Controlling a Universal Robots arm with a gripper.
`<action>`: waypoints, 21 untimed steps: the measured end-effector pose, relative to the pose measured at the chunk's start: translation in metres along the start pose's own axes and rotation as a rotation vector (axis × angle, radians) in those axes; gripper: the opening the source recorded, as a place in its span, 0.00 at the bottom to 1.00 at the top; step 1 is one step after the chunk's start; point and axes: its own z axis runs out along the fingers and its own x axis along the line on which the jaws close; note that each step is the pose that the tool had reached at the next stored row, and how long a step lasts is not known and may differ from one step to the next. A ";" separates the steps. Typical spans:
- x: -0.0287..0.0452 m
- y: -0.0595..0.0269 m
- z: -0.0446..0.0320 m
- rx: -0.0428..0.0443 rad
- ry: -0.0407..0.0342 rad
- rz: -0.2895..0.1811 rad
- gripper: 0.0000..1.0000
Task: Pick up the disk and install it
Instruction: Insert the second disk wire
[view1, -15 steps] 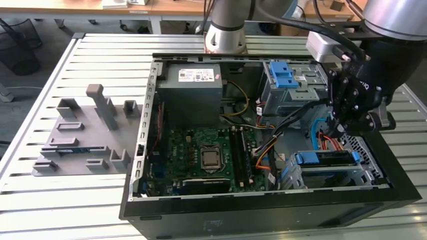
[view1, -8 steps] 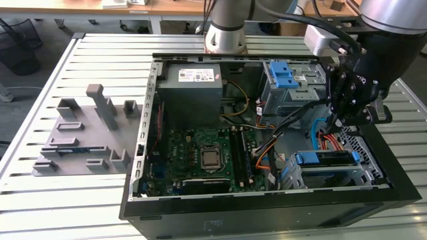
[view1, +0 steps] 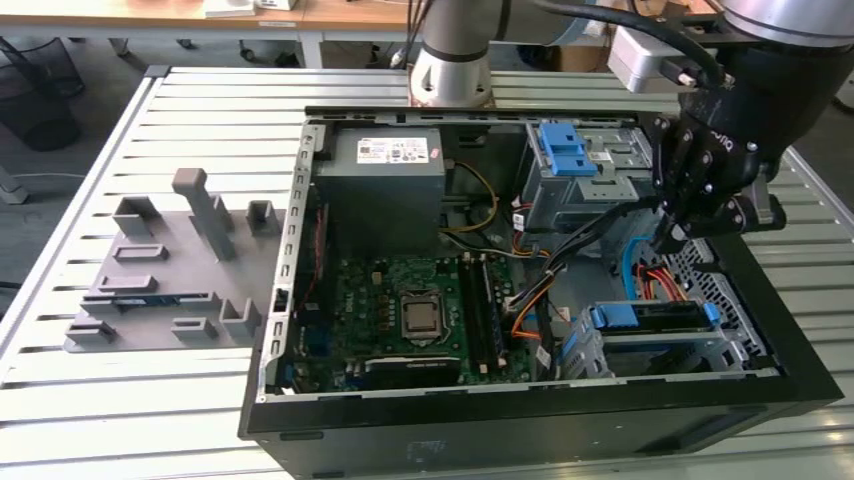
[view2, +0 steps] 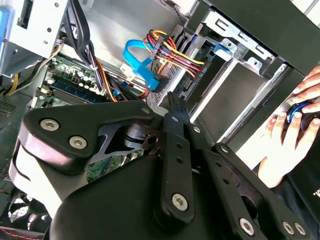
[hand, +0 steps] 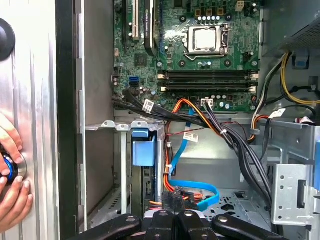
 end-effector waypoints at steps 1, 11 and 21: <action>-0.0009 0.0000 -0.0010 -0.0001 -0.0001 0.000 0.11; -0.0062 0.0000 -0.0040 -0.0011 0.0003 0.000 0.11; -0.0127 -0.0002 -0.0047 -0.0060 0.0011 -0.001 0.11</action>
